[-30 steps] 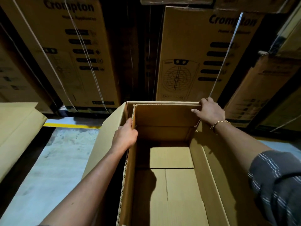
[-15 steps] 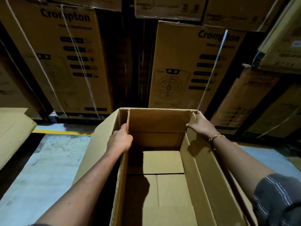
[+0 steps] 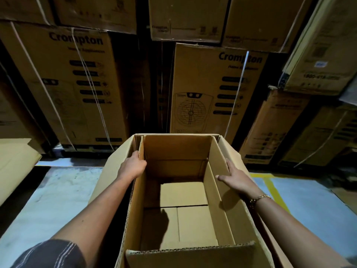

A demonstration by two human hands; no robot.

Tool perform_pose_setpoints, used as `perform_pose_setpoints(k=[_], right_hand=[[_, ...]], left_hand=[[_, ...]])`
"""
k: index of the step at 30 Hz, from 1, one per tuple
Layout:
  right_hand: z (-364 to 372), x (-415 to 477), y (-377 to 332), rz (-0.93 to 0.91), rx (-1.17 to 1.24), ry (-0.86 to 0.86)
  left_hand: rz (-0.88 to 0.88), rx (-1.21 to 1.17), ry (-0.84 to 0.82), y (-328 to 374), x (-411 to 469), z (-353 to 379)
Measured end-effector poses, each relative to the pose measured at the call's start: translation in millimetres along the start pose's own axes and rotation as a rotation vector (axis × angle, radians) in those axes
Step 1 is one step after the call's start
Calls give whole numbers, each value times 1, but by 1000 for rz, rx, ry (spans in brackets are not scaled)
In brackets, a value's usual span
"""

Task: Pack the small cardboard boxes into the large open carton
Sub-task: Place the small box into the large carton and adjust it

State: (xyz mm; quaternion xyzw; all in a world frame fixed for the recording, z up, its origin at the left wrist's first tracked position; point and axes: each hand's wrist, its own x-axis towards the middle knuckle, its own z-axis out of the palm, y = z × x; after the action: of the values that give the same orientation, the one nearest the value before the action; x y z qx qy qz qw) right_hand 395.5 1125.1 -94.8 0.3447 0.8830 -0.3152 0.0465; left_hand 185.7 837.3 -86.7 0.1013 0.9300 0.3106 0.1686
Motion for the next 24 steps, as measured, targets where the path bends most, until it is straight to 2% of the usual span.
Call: perform_pose_setpoints(k=[4, 7, 11, 13, 19, 22, 24], right_hand=[[5, -42, 15, -4, -10, -17], [12, -74, 18, -53, -119, 10], [24, -117, 9, -220, -594, 160], [33, -128, -1, -305, -760, 132], [49, -90, -27, -282, -1045, 44], [46, -51, -39, -214, -1045, -9], [42, -24, -44, -194, -997, 14]], left_hand=[[4, -58, -36, -7, -29, 3], [20, -49, -32, -14, -56, 8], [0, 11, -10, -27, -93, 13], [-2, 35, 12, -36, -108, 15], [10, 36, 18, -46, -123, 15], [14, 43, -3, -41, -111, 14], [11, 26, -17, -37, -97, 13]])
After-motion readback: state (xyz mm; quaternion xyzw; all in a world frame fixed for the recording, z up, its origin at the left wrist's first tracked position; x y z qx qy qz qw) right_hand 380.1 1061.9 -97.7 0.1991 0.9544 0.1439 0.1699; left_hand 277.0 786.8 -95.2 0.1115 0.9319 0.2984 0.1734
